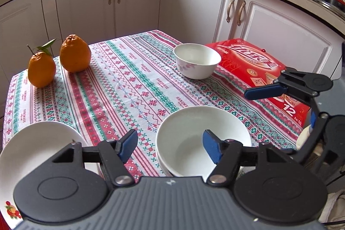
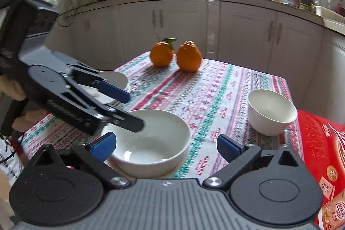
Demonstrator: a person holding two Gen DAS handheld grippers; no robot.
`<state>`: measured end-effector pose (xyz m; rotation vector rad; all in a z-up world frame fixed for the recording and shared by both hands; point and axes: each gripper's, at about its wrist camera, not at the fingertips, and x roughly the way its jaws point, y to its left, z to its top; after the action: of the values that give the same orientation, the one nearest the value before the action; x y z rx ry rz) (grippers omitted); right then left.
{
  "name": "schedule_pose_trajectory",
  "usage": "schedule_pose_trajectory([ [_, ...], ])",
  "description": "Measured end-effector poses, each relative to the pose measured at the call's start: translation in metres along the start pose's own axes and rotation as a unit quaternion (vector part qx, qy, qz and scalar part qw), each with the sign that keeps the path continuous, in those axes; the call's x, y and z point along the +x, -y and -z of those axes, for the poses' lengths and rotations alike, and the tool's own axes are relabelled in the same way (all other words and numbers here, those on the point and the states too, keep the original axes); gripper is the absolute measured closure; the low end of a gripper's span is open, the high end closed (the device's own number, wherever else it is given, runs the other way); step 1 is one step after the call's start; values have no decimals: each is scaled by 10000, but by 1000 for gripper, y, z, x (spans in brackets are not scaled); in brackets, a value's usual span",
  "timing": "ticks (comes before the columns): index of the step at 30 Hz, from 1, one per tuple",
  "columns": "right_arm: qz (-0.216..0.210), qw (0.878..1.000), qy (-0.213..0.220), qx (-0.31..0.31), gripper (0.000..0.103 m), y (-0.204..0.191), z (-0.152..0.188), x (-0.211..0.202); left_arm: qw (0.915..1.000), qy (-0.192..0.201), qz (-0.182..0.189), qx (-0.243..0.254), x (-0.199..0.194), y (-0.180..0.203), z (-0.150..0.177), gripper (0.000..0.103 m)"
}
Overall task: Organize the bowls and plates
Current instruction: 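Open the left gripper and withdraw it from the bowls, then move the left gripper to the last white bowl and grasp its rim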
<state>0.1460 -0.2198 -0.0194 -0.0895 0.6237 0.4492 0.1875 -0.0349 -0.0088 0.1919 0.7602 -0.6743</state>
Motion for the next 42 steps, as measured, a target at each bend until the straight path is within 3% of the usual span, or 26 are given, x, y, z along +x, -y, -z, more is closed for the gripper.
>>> schedule_pose_trajectory([
  [6, 58, 9999, -152, 16, 2, 3, 9, 6, 10000, 28, -16, 58, -3, 3, -3, 33],
  [13, 87, 10000, -19, 6, 0, 9, 9, -2, 9998, 50, 26, 191, -1, 8, -14, 28],
  [19, 351, 9993, 46, 81, 0, 33, 8, -7, 9991, 36, 124, 414, 13, 16, -35, 23],
  [30, 952, 9950, -125, 260, 0, 93, 10, 16, 9957, -146, 384, 834, 74, 29, -82, 22],
  [42, 1039, 9939, -257, 255, 0, 131, 6, 52, 9930, -363, 710, 874, 142, 20, -116, 22],
])
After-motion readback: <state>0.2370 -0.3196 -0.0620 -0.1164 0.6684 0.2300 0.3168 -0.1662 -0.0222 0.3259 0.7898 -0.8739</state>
